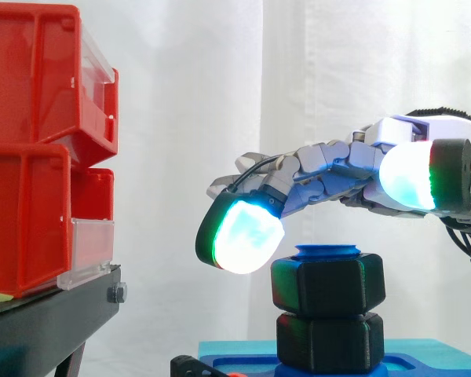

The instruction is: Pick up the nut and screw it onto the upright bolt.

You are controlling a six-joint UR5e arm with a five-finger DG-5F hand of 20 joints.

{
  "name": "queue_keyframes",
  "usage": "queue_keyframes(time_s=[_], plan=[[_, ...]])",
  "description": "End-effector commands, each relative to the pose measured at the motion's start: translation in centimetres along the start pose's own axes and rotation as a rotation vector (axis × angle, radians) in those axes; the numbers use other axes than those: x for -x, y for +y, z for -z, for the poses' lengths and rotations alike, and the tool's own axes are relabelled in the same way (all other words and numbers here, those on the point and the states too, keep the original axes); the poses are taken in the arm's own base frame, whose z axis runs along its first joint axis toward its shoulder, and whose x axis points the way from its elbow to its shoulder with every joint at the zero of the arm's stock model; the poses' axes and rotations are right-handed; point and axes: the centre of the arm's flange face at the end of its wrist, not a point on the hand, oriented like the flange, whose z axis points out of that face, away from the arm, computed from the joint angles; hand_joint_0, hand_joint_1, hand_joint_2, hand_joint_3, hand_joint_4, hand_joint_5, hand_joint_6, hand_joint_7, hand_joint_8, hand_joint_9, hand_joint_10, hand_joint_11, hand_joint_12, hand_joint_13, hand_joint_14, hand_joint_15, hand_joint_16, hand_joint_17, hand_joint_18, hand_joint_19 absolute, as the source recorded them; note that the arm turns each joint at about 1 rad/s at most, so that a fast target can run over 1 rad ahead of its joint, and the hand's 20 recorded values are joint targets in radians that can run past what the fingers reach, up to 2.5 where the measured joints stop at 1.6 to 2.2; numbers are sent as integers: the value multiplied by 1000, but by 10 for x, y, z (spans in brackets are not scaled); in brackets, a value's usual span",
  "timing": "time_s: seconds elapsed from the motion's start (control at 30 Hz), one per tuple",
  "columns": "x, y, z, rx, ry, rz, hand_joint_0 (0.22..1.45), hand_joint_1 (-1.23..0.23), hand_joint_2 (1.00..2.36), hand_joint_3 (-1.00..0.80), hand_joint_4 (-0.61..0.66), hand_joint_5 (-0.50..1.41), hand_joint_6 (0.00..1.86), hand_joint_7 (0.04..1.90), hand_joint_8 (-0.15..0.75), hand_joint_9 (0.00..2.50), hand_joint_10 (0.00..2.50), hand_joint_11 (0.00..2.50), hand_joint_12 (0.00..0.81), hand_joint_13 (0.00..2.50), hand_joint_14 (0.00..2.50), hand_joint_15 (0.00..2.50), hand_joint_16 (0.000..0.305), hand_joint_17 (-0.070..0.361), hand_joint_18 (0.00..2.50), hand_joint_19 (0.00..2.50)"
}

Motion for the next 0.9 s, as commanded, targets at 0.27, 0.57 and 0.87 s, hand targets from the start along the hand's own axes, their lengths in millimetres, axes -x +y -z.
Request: queue_keyframes(time_s=[0.27,0.57,0.87], plan=[[-1,-3,3,-8,14,-4,478,-61,1000,-500,220,-138,503,826,222,344,0,0,297,65,0,0,37,84,0,0],[-2,-2,4,-10,23,-8,485,-86,1000,-500,263,-105,504,954,234,428,0,0,291,112,0,0,35,78,0,0],[1,-14,12,-23,24,3,496,-134,1000,-500,260,-59,504,1194,252,546,0,0,276,199,0,0,31,69,0,0]])
